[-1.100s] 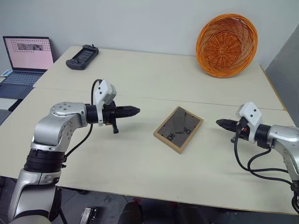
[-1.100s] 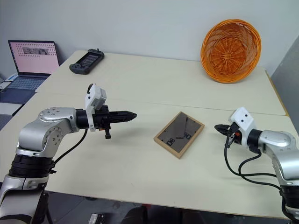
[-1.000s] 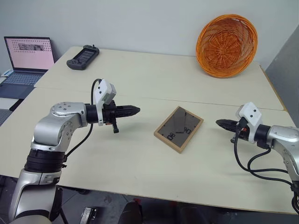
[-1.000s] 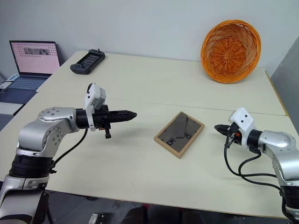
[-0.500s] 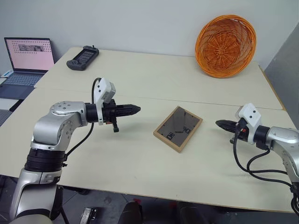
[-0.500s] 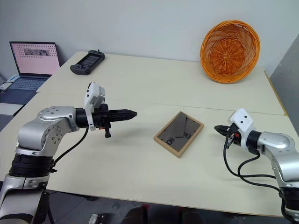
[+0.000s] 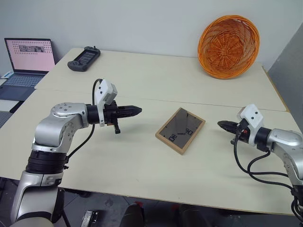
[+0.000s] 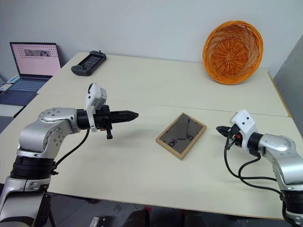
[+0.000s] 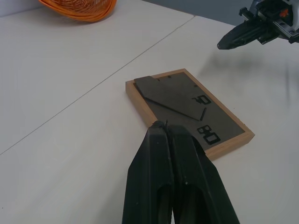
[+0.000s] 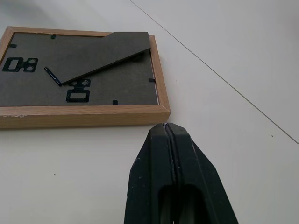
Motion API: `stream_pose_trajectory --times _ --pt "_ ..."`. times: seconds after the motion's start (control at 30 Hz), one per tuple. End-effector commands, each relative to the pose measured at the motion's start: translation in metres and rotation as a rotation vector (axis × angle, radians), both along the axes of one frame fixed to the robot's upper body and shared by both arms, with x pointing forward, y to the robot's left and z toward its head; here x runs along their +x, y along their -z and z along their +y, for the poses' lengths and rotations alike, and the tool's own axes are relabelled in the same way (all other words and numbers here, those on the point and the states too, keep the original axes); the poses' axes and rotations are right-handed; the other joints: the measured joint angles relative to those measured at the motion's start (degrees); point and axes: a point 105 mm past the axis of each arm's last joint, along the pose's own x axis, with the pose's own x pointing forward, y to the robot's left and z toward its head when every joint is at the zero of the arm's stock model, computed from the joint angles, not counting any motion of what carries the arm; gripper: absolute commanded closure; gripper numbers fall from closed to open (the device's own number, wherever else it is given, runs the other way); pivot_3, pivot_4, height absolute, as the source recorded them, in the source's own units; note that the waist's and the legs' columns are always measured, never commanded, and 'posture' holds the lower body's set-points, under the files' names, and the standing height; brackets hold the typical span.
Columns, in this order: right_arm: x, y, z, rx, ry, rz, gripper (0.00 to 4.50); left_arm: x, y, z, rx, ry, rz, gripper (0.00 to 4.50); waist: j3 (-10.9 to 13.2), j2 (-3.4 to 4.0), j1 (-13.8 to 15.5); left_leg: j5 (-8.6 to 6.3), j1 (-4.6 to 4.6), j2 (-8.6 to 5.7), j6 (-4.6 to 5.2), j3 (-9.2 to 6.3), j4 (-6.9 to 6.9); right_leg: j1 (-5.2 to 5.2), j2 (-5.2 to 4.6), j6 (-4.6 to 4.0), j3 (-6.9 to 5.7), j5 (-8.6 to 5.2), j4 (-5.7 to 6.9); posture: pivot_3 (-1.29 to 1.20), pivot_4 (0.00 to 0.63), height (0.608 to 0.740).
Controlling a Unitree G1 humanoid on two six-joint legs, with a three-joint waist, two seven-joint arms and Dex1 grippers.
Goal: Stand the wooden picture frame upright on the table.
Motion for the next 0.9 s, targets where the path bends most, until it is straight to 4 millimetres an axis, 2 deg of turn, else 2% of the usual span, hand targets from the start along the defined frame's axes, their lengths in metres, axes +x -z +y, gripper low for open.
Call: stream_pose_trajectory --times 0.03,0.17,0.43,0.77,0.9 --pt "0.008 -0.005 0.002 -0.022 0.019 -0.048 4.5 0.005 0.003 -0.002 0.02 0.01 -0.014 4.48 0.0 0.0 -0.1 0.0 0.01 0.0 0.0 0.0 0.01 0.0 0.0 0.0 0.0 0.0 0.01 0.0 0.15 0.74" --pt "0.017 0.0 0.011 -0.017 0.009 -0.044 4.5 0.014 0.023 -0.007 0.036 0.017 0.035 4.48 0.0 0.01 -0.1 0.0 0.04 -0.01 0.0 0.0 0.12 0.04 0.0 0.0 -0.01 0.0 0.05 0.0 0.15 0.74" --pt "0.024 0.006 0.019 -0.056 -0.018 -0.042 4.5 0.034 0.046 -0.021 0.087 0.06 0.068 4.48 0.0 0.01 0.0 0.0 -0.07 -0.01 0.01 -0.01 0.34 0.01 0.01 -0.01 -0.03 0.0 0.1 0.0 0.15 0.74" --pt "0.02 0.012 0.02 -0.061 0.028 -0.028 4.5 0.057 0.059 -0.038 0.135 0.097 0.066 4.48 0.0 0.01 0.0 -0.01 -0.24 -0.03 0.02 -0.04 0.54 -0.03 0.01 -0.01 -0.15 0.0 0.15 0.0 0.15 0.74" --pt "0.019 0.021 0.025 -0.038 0.05 -0.008 4.5 0.058 0.065 -0.047 0.147 0.137 0.071 4.48 0.0 0.01 -0.2 -0.01 -0.26 -0.04 0.02 -0.04 0.54 -0.03 0.01 -0.01 -0.15 0.0 0.16 0.0 0.15 0.74"
